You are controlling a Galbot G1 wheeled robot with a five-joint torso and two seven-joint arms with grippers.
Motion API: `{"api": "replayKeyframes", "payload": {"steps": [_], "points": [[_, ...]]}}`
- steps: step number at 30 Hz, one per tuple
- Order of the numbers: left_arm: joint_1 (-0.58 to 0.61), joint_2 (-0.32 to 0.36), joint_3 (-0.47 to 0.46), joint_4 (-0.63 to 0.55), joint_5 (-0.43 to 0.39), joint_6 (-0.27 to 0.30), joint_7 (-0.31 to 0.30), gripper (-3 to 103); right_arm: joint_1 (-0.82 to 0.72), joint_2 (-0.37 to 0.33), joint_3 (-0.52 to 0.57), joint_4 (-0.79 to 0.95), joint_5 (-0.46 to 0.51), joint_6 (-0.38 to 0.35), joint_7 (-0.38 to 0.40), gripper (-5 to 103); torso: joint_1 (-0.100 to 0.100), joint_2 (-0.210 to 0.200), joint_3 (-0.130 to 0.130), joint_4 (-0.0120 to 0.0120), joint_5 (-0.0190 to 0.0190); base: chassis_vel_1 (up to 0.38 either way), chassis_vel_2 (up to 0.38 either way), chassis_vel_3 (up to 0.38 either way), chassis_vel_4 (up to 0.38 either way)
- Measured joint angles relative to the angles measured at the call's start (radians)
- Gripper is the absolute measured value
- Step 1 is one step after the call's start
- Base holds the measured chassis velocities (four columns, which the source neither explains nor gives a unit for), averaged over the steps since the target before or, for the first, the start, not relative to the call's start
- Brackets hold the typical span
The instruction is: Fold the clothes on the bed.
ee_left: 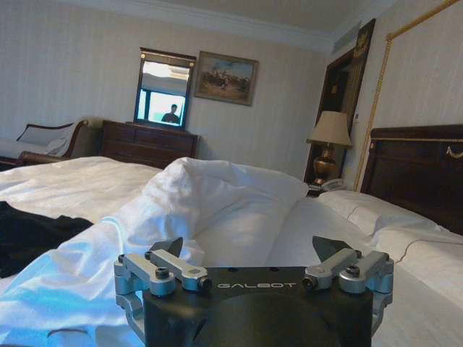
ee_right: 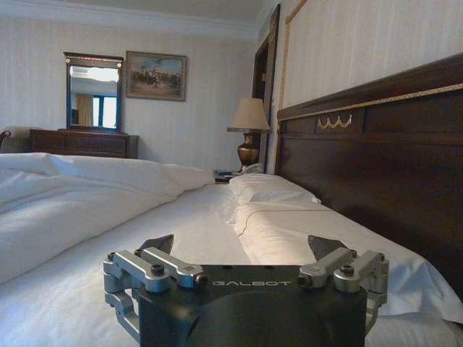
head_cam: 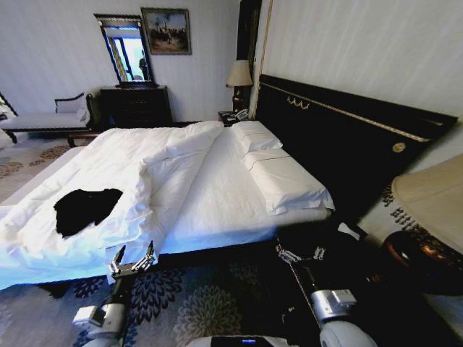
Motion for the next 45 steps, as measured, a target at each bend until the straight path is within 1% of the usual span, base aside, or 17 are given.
{"api": "replayKeyframes", "payload": {"steps": [31,45], "points": [[-0.023,0.005,0.019,0.004,-0.002,0.013,-0.008,100,0.002,0.0,-0.006,-0.001,0.003,-0.011,0.012,100,0.0,0.0,0.0,0.0,0.0,-0.07,0.066,0.061,-0.067],[-0.026,0.01,0.009,0.004,-0.008,0.016,-0.01,100,0.006,0.005,-0.014,-0.006,0.004,-0.016,0.017,100,0.0,0.0,0.0,0.0,0.0,-0.068,0.061,0.063,-0.066]]}}
